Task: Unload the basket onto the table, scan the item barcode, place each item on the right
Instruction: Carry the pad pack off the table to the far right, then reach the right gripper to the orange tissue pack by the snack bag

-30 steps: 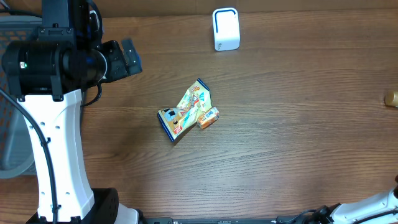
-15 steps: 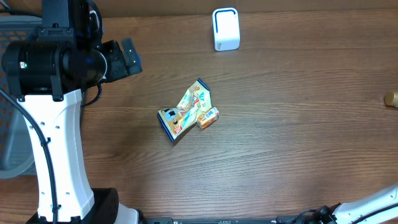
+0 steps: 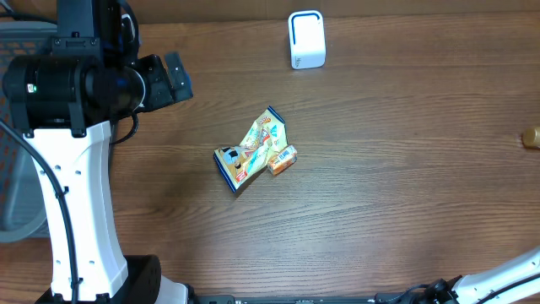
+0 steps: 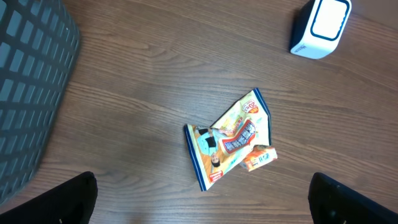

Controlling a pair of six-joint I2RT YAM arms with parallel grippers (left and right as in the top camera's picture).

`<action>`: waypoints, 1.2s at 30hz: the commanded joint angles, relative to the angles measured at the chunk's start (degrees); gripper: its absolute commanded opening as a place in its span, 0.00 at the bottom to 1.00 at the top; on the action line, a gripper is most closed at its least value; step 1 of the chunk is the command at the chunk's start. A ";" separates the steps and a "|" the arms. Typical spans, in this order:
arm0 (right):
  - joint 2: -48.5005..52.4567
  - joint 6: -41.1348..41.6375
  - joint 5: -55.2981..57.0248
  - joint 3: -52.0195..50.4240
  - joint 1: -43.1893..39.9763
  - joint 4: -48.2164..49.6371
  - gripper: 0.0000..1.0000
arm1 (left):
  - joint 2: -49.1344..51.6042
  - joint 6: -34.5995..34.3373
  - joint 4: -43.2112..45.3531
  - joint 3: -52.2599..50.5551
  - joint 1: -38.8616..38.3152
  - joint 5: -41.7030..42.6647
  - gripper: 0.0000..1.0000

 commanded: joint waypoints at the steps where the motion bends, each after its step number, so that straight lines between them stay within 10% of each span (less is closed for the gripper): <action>1: 0.76 -0.22 0.44 0.15 -0.04 0.26 0.51 | -0.76 -0.55 0.17 0.04 0.24 -0.17 1.00; 15: -6.45 -0.17 -8.92 14.51 0.13 -12.55 0.73 | -0.76 -0.55 0.17 0.04 0.24 -0.17 1.00; 23: -11.43 -2.58 -48.54 17.40 2.29 -15.87 0.77 | -0.76 -0.55 0.17 0.04 0.24 -0.17 1.00; 36: -11.41 -18.45 -46.93 13.42 34.34 -28.06 0.96 | -0.76 -0.55 0.17 0.04 0.24 -0.17 1.00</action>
